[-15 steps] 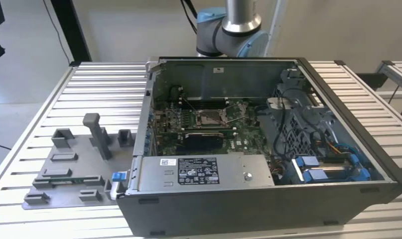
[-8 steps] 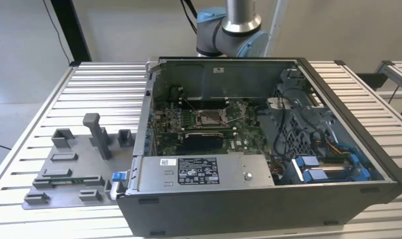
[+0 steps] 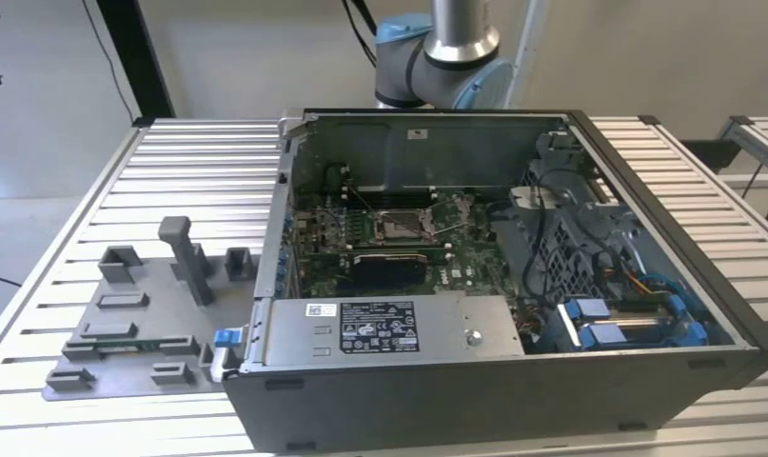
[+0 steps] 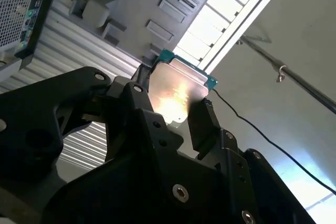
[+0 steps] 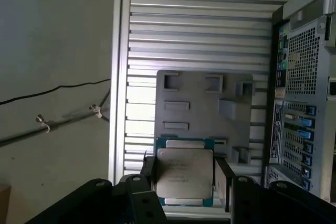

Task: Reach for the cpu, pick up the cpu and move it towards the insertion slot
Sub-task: 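Pick up the cpu and move it towards the insertion slot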

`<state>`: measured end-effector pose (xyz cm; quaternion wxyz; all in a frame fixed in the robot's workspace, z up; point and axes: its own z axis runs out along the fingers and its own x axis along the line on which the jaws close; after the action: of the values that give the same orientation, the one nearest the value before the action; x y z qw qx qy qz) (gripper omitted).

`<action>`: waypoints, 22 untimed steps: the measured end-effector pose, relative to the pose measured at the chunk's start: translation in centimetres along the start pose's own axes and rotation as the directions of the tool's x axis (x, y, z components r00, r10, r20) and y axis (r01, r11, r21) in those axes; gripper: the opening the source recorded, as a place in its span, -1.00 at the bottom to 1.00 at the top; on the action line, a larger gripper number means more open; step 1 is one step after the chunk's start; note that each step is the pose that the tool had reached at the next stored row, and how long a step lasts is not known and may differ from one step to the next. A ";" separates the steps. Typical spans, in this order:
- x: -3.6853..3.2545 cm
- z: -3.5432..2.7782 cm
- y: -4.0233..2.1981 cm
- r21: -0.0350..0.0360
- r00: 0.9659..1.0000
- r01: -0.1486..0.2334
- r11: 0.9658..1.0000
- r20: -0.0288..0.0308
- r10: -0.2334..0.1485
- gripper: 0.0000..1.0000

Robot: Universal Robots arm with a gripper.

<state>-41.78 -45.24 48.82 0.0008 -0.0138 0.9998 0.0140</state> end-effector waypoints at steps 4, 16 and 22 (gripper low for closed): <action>-1.81 0.70 0.05 0.004 1.000 0.000 1.000 0.000 0.000 -1.00; -7.24 2.40 0.07 0.007 1.000 0.000 1.000 0.000 0.000 -1.00; -9.95 2.76 0.03 0.007 1.000 0.000 1.000 0.001 0.000 -1.00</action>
<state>-31.83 -44.86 46.09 0.0013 -0.0138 0.9999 0.0103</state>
